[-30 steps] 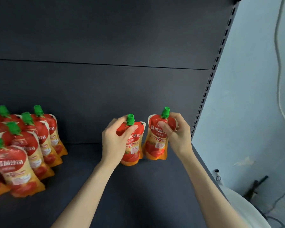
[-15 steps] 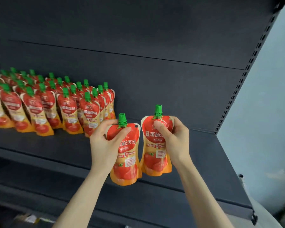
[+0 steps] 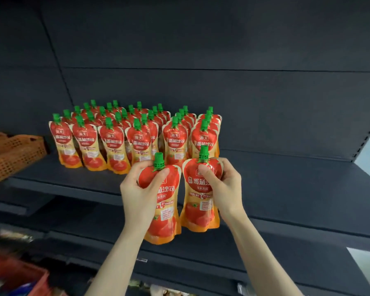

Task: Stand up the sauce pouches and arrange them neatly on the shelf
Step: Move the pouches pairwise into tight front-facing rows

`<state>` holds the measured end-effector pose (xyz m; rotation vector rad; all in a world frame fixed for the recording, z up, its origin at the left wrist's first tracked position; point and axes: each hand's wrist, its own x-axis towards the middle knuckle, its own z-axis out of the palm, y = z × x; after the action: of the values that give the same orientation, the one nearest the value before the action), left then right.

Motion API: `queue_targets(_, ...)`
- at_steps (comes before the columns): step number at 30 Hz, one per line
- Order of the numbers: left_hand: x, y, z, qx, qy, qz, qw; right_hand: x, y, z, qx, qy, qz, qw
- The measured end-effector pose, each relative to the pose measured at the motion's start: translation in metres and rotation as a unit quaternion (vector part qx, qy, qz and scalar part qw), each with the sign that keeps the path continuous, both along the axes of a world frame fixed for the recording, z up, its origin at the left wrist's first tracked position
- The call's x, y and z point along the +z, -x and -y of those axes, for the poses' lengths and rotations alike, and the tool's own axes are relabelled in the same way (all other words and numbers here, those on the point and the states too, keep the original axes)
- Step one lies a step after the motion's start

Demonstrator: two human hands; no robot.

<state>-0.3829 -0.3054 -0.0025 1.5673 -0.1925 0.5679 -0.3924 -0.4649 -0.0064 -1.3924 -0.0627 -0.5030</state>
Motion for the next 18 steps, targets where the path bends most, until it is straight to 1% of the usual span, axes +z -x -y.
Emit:
queue_targets(3,-0.002,-0.025,-0.025,-0.008,0.008,-0.009,1.000,0.000,-0.015,-0.025,-0.015,0.015,0.001,1.000)
queue_targets(7,0.004,-0.061,-0.036,-0.026,0.011,0.000,1.000,0.005,-0.042,-0.033,-0.064,0.047,0.010,0.997)
queue_targets(15,0.005,-0.127,-0.015,-0.074,-0.028,0.037,0.996,0.005,-0.090,-0.015,-0.109,0.054,0.017,0.992)
queue_targets(18,0.005,-0.147,-0.008,-0.093,-0.028,0.052,0.994,0.003,-0.105,-0.009,-0.125,0.047,0.020,0.991)
